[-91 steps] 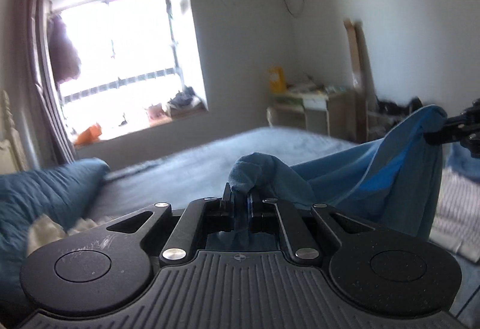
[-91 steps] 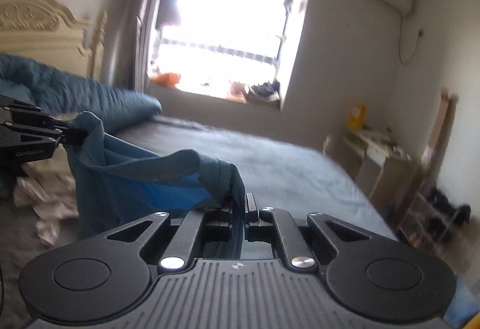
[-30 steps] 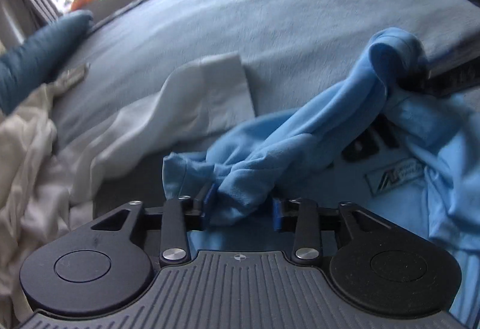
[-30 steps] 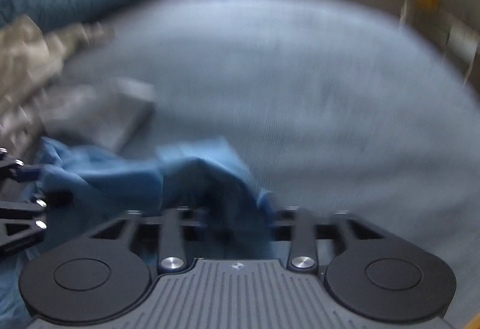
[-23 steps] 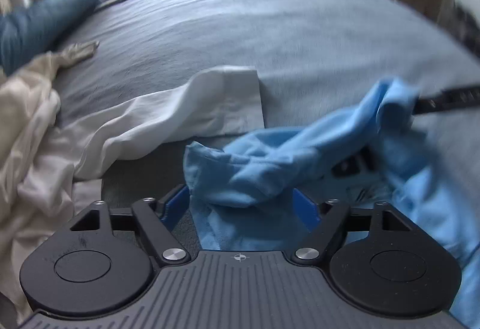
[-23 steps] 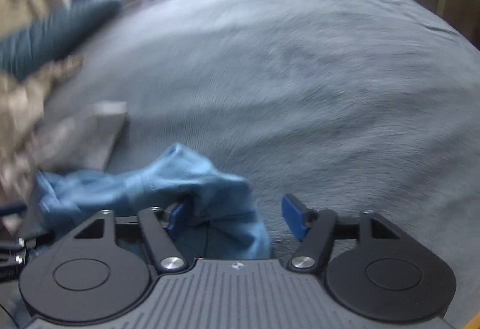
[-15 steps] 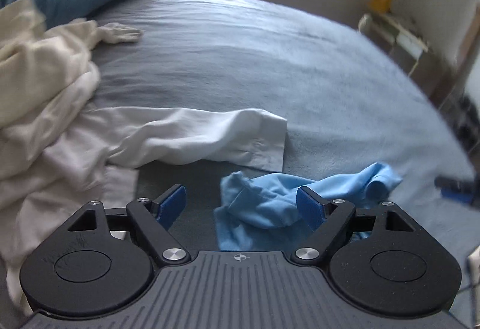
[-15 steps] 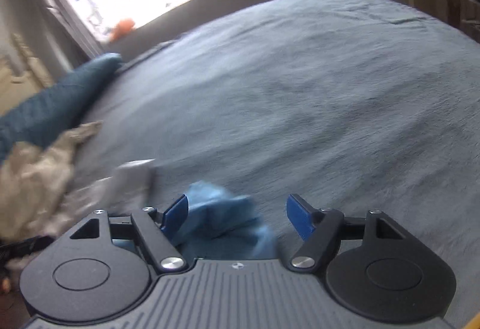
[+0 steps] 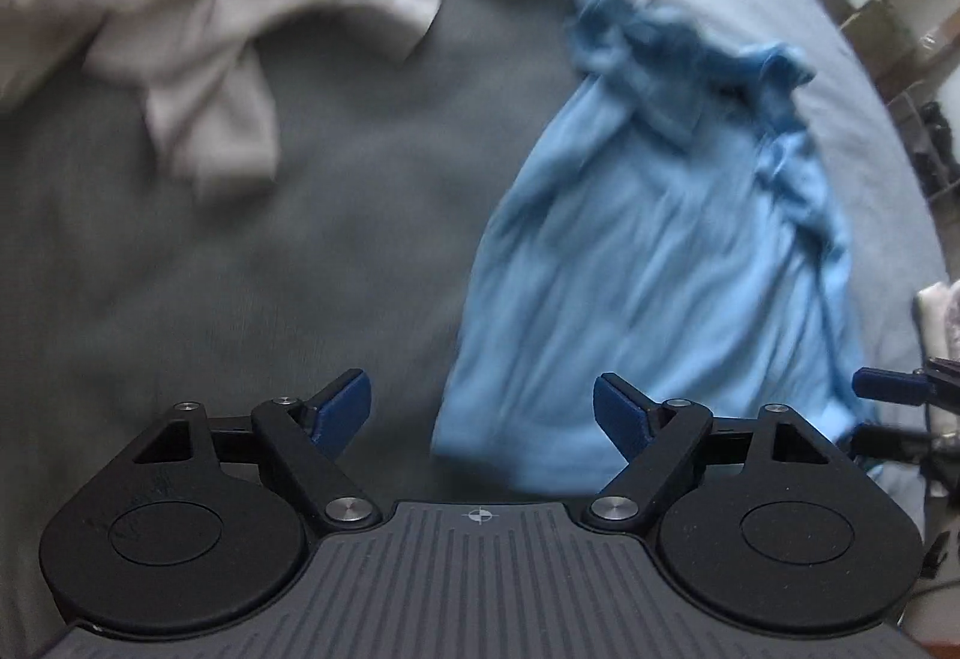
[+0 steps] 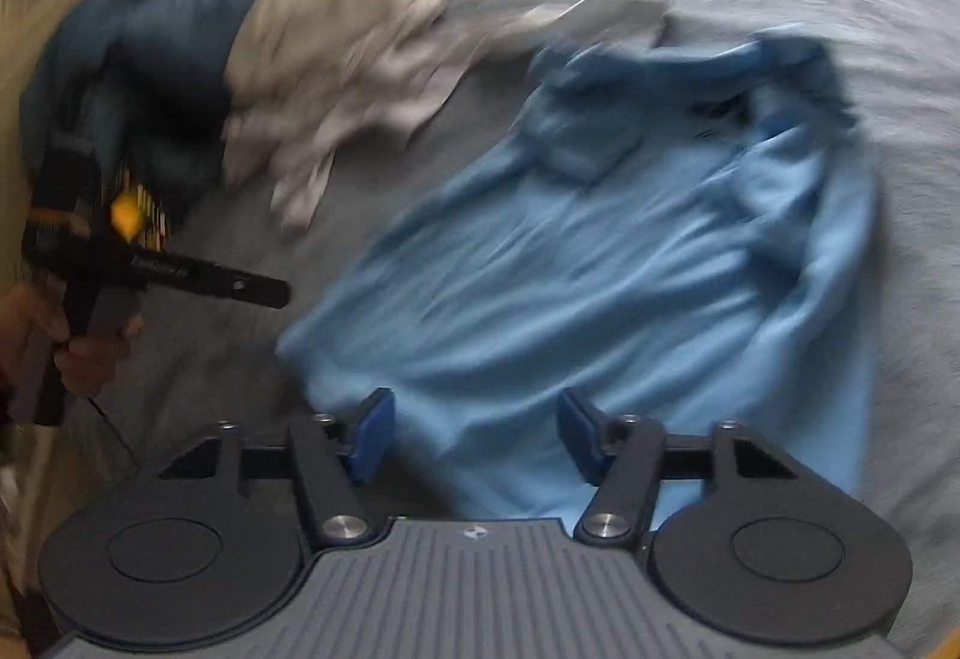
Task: Fold clothes
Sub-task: 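Lay the light-blue shirt flat on the bed and open both grippers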
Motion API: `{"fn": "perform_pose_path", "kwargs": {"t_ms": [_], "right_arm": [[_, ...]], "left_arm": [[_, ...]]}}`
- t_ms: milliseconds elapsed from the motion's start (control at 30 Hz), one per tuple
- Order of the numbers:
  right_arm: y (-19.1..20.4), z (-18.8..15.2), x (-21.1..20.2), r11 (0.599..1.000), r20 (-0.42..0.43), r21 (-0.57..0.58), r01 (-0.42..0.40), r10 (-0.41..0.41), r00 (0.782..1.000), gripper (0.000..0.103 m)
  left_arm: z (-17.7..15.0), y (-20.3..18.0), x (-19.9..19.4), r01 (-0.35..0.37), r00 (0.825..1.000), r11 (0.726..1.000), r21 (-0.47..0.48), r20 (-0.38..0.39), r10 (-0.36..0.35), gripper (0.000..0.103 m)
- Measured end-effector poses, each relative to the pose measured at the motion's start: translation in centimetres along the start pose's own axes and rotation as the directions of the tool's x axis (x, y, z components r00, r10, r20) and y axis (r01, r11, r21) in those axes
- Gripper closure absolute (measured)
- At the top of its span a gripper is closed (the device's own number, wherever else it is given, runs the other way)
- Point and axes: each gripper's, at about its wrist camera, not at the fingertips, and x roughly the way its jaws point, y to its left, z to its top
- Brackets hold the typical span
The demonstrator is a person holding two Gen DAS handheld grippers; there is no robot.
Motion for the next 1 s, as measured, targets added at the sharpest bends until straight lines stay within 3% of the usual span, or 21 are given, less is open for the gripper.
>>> {"fn": "perform_pose_path", "kwargs": {"t_ms": [100, 200, 433, 467, 533, 567, 633, 800, 1000], "right_arm": [[5.2, -0.9, 2.2, 0.983, 0.02, -0.183, 0.017, -0.013, 1.0, 0.044], [9.9, -1.2, 5.1, 0.925, 0.045, -0.377, 0.042, -0.027, 0.999, 0.046], [14.8, -2.3, 11.7, 0.789, 0.056, -0.607, 0.1, -0.083, 0.995, 0.055], [14.8, -2.4, 12.5, 0.782, 0.047, -0.614, 0.107, -0.1, 0.994, 0.058], [14.5, -2.9, 13.8, 0.771, 0.029, -0.622, 0.135, -0.15, 0.988, 0.081], [14.2, -3.0, 14.1, 0.774, 0.023, -0.616, 0.145, -0.167, 0.986, 0.083], [13.2, -2.8, 13.4, 0.821, 0.02, -0.551, 0.147, -0.163, 0.986, 0.096], [10.7, -2.5, 11.8, 0.91, 0.015, -0.389, 0.14, -0.146, 0.989, 0.096], [10.2, -3.3, 11.3, 0.922, 0.053, -0.367, 0.126, -0.114, 0.992, 0.096]], "left_arm": [[-1.2, 1.6, 0.4, 0.024, 1.0, 0.995, -0.093, 0.009, -0.023, 0.032], [-1.4, 2.6, 0.3, 0.066, 0.998, 0.988, -0.138, 0.03, -0.063, 0.035], [-1.1, 3.5, 0.1, 0.173, 0.984, 0.981, -0.092, 0.047, -0.169, 0.04], [-1.1, 3.4, 0.2, 0.181, 0.983, 0.98, -0.08, 0.043, -0.178, 0.04], [-1.1, 3.3, 0.6, 0.187, 0.982, 0.981, -0.054, 0.03, -0.185, 0.04], [-1.1, 3.1, 0.8, 0.19, 0.982, 0.981, -0.042, 0.022, -0.189, 0.04], [-1.0, 2.9, 1.3, 0.211, 0.978, 0.977, -0.029, 0.003, -0.211, 0.037], [-0.7, 2.3, 3.0, 0.252, 0.966, 0.967, -0.042, -0.043, -0.254, 0.036], [0.3, 3.1, 5.2, 0.348, 0.929, 0.912, -0.218, -0.053, -0.367, 0.039]]}}
